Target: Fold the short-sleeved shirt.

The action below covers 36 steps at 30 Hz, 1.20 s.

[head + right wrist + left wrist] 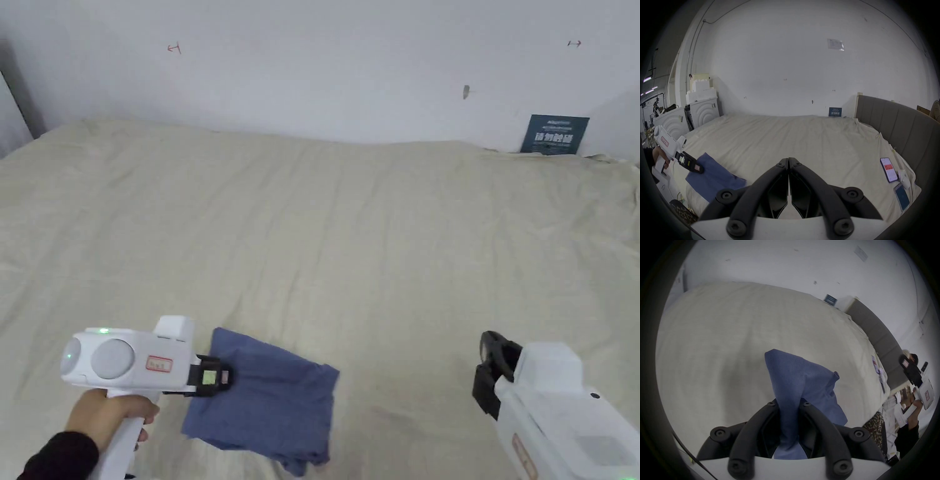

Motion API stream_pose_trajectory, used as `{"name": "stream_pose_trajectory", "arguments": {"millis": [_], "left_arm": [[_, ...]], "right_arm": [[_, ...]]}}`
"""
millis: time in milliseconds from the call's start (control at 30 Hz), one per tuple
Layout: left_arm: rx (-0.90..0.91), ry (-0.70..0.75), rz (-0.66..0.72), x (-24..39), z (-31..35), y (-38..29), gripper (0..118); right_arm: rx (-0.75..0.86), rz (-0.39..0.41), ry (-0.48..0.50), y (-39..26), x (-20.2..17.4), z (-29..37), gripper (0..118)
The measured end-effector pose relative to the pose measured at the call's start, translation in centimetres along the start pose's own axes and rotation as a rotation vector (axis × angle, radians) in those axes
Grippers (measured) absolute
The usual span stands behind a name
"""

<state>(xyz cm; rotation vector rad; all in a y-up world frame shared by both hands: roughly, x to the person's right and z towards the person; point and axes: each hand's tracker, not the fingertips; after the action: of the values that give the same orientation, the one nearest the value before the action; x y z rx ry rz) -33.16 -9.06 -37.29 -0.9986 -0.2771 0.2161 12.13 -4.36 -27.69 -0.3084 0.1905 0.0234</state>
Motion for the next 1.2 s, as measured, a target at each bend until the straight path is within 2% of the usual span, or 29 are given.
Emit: {"name": "stream_pose_trajectory", "arguments": {"millis": [300,500,700,833,900,933,1067,1100,1133,1167,1200], "left_arm": [[-0.002,0.212,0.062,-14.2,5.6,3.2,16],[-0.031,0.35,0.141,-20.3,7.8,3.5,16],[-0.053,0.392,0.17,-22.5,5.8,2.4,17],[-0.089,0.478,0.178,-23.7,3.0,1.1,20],[-0.083,0.506,0.212,-23.3,3.2,0.8,29],[-0.072,0.518,0.225,-23.3,3.2,0.6,37],[-0.013,0.595,0.248,-22.9,3.8,0.2,95],[0.02,0.599,0.253,-22.6,4.4,0.1,100],[0.052,0.598,0.255,-20.8,5.9,-0.1,100],[0.092,0.59,0.261,-19.8,7.0,-0.2,110],[0.143,0.573,0.255,-19.0,7.8,-0.1,110]], "right_arm": [[0.039,0.017,-0.008,2.0,-1.2,-1.0,0],[0.027,0.029,-0.012,2.0,-2.1,-2.5,0],[0.001,0.041,-0.011,1.7,-3.0,-4.1,0],[-0.024,0.046,-0.008,1.6,-3.6,-4.4,0],[-0.03,0.053,-0.007,1.5,-3.7,-4.3,0],[-0.033,0.052,-0.004,1.5,-3.6,-4.2,0],[-0.024,0.054,-0.006,2.2,-3.6,-3.3,0],[-0.018,0.053,-0.006,2.4,-3.5,-2.9,0],[-0.012,0.051,-0.007,2.7,-3.4,-2.6,0],[-0.006,0.05,-0.009,3.0,-3.2,-2.2,0],[0.001,0.05,-0.01,3.1,-2.8,-1.9,0]]}}
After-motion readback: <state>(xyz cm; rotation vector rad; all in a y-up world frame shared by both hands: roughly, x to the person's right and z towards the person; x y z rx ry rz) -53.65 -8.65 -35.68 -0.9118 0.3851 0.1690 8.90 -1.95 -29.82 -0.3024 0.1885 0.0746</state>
